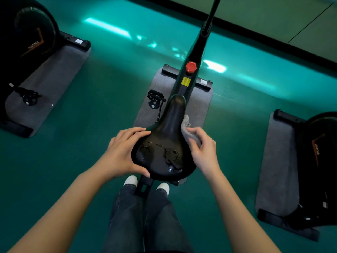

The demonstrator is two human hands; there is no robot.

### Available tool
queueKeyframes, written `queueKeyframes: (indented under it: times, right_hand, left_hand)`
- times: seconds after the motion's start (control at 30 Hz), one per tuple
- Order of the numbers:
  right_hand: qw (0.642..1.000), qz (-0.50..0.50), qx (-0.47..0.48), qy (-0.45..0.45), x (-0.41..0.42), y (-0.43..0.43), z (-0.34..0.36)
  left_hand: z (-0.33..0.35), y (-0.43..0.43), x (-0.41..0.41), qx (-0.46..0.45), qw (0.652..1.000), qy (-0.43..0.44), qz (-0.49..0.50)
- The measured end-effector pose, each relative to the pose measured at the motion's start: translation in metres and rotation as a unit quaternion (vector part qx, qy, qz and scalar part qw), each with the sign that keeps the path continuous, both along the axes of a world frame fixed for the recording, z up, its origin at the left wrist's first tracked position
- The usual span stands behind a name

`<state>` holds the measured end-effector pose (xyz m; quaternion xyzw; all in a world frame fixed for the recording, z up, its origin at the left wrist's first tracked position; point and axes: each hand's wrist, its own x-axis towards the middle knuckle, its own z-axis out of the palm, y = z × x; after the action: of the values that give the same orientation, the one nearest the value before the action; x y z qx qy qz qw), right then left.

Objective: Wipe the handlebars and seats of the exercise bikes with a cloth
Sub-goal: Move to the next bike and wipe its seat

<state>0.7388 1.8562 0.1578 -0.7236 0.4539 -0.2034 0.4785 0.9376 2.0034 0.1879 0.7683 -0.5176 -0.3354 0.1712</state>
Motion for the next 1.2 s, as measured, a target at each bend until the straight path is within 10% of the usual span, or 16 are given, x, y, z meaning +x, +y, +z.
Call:
queueKeyframes:
  times: [0.43,1.2]
  right_hand:
    - [0.982,-0.112,0.115,-0.094,-0.041,0.034,-0.003]
    - [0.764,-0.6,0.137,-0.193,0.032,0.154,-0.017]
  left_hand:
    - [0.004,0.001,-0.004,-0.014,1.0,0.011,0.015]
    - [-0.017,0.001,0.035,-0.099,0.988,0.037,-0.115]
